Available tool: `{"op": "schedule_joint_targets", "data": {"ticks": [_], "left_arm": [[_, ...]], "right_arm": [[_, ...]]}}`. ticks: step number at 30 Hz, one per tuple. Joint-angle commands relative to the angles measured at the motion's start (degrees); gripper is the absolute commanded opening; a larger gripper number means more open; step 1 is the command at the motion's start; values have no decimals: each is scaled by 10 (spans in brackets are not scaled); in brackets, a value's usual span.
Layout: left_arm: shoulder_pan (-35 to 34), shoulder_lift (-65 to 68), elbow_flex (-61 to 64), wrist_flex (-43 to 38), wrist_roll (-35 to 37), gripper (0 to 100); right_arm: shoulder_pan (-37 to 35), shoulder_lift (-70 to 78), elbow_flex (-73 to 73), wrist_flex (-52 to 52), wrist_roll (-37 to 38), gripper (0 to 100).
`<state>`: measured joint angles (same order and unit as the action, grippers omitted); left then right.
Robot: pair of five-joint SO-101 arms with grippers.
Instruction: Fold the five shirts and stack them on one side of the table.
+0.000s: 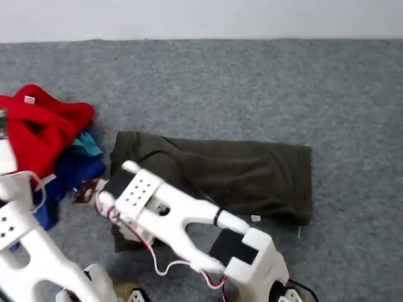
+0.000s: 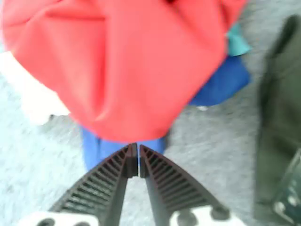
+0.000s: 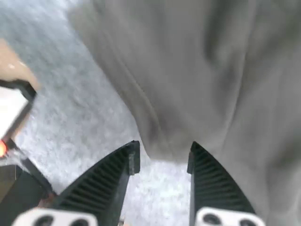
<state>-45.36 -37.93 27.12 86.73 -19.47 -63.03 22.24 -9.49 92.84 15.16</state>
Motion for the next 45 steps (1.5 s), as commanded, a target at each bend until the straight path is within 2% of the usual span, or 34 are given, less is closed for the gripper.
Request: {"op": "schedule_joint_targets", "data": {"ticks": [1,8,18,23,26,34,45], "left_arm": [[-53,-12,-25,4,-31,18],[-79,-13,-25,5,-36,18],[-78,-15,-25,24,-36,18],[-78,-15,-25,24,-36,18],[-78,-15,-25,24,-36,18],[-76,-15,-25,24,-35,18],[-76,-15,-25,24,-35,18]], "right_arm": [[-24,-19,-4,-36,6,180],[-55,42,-4,-73,32,180],[-43,102,-11,-87,96,171],[-44,137,-11,-96,137,49],[-42,147,-11,-101,140,14],[-34,121,-11,-100,139,10],[38,6,-11,-80,141,10]]}}
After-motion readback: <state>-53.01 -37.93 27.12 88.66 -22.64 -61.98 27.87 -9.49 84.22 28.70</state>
